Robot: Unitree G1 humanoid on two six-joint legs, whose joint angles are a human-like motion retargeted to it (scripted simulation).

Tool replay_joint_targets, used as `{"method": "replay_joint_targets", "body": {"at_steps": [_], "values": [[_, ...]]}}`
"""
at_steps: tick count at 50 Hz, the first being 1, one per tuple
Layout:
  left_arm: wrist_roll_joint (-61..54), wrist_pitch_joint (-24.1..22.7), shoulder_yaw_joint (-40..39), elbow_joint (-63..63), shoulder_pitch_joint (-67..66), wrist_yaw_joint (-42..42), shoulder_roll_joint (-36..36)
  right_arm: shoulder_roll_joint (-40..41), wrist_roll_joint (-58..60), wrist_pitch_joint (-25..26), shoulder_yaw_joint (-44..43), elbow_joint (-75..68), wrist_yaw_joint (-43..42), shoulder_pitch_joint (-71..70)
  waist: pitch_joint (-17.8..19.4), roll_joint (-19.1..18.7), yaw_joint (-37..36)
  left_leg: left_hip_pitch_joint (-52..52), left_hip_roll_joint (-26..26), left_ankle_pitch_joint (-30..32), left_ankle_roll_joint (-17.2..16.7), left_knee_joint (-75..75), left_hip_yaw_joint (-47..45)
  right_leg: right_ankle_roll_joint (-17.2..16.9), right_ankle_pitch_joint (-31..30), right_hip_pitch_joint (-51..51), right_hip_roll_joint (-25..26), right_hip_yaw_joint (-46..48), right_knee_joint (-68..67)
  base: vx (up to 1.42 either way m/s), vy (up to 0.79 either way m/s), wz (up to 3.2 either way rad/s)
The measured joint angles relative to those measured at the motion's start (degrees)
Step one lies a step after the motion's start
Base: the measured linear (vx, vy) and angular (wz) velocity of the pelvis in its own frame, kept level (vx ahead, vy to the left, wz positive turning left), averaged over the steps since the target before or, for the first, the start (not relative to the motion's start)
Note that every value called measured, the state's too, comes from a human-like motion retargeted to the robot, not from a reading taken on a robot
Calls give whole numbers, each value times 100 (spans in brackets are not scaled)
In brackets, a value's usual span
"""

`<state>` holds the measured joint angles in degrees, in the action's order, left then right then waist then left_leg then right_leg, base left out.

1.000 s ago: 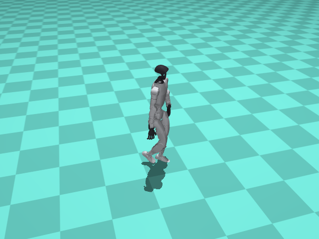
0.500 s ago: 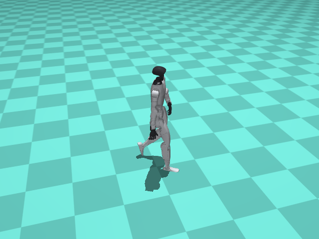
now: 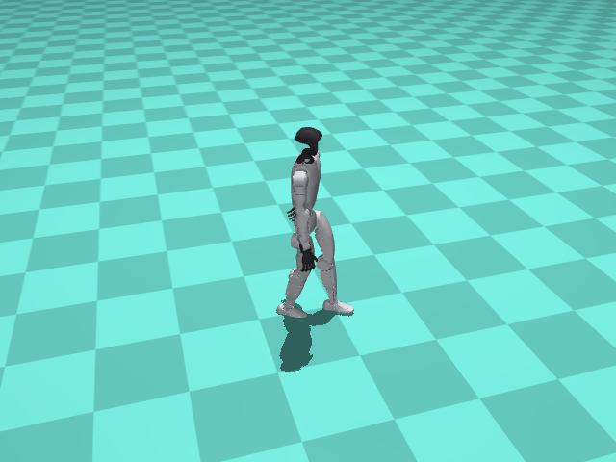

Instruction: Stand up

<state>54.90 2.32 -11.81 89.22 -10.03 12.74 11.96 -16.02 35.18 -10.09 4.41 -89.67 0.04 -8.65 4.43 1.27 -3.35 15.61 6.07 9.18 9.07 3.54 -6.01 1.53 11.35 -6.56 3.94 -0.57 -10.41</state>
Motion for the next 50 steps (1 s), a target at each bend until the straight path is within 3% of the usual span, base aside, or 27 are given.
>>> {"method": "replay_joint_targets", "body": {"at_steps": [3, 7, 9, 11, 15, 19, 22, 27, 32, 35, 40, 42, 45, 48, 50], "values": [[-65, -75, 73, -114, 246, -1, -12, 58, 109, 96, 81, -198, 1, 155, -103, 92, -73, -24, 115, -204, -321, 260, 586, -211, -904, -57, 131, 10, -377, 54, 22, -44], [-168, -210, 379, -411, 683, 27, -11, 20, 76, 112, 166, -384, -86, 411, -174, -65, -164, -284, -164, -438, -597, 410, 606, -1122, -2621, 298, 470, 188, -1583, 50, 24, -8], [-212, -320, 542, -586, 920, 29, -1, -5, 60, 164, 155, -415, -174, 526, -295, -234, -108, -350, -271, -638, -685, 452, 772, -1515, -2835, 695, 648, 342, -2341, 56, 27, 39], [-189, -402, 702, -798, 1230, -7, 7, -22, 40, 224, 59, -440, -195, 641, -372, -357, -76, -389, -397, -797, -800, 546, 888, -1642, -2487, 1167, 840, 331, -3092, 38, 16, 76], [-106, -518, 1097, -1247, 1861, -254, -19, -61, -259, 215, -101, -549, -19, 852, -343, -560, -88, -651, -467, -886, -878, 574, 1375, -1446, -1580, 2059, 806, 260, -4092, 36, 14, 121], [-229, -824, 1515, -1629, 2281, -523, -110, -68, -413, 238, -164, -577, -23, 1030, -378, -528, -133, -901, -365, -938, -888, 502, 1709, -1201, -1137, 2475, 430, 36, -3640, 31, 9, 145], [-249, -1098, 1787, -1805, 2521, -586, -166, -60, -430, 242, -164, -545, 14, 1065, -349, -428, -129, -1033, -221, -947, -904, 504, 2030, -1254, -867, 2668, 159, -391, -3012, 31, 1, 184], [-42, -1199, 2210, -1724, 2649, -704, -256, -64, -374, 207, -120, -380, 47, 1117, -198, -246, -89, -1295, 39, -942, -982, 577, 2860, -1451, -498, 2602, -188, -1750, -1619, 31, -9, 233], [303, -956, 2382, -1140, 2503, -593, -230, -113, -276, 207, -175, -158, -20, 1121, 124, -280, 206, -1704, 91, -1051, -1245, 844, 4242, -1653, -513, 1835, 101, -3872, -512, 40, -26, 308], [452, -664, 2268, -725, 2410, -313, -91, -157, -361, 221, -237, -43, -27, 1104, 258, -301, 222, -1818, 71, -1029, -1477, 918, 4853, -1653, -109, 1427, 166, -4348, -436, 28, -30, 273], [424, -73, 1758, -347, 2178, -223, 283, -234, -661, 124, -293, 207, 23, 1119, 155, -16, -434, -1395, 265, -701, -1868, 876, 5031, -911, 363, 1584, -470, -2936, -276, 12, -36, 164], [270, 111, 1342, -341, 2039, -364, 453, -296, -660, 103, -337, 326, 57, 1061, 195, 64, -645, -1207, 300, -456, -2129, 927, 5290, -758, 296, 1483, -476, -2976, -135, -1, -37, 216], [-171, 122, 810, -450, 1847, -574, 593, -462, -551, 108, -374, 458, 43, 949, 268, 12, -573, -1003, 244, 113, -2388, 803, 5893, -606, 197, 1535, -596, -2297, -49, -10, -38, 262], [-826, -76, 543, -484, 1739, -669, 731, -635, -509, 101, -349, 579, -20, 920, 270, -76, -499, -793, 211, 587, -2407, 681, 5582, -537, 114, 1482, -707, -1559, 121, -16, -31, 256], [-1182, -163, 508, -486, 1740, -680, 813, -705, -526, 82, -385, 627, -70, 960, 227, -127, -464, -569, 198, 689, -2288, 710, 4794, -541, 25, 1483, -827, -897, 278, -21, -34, 272]]}}
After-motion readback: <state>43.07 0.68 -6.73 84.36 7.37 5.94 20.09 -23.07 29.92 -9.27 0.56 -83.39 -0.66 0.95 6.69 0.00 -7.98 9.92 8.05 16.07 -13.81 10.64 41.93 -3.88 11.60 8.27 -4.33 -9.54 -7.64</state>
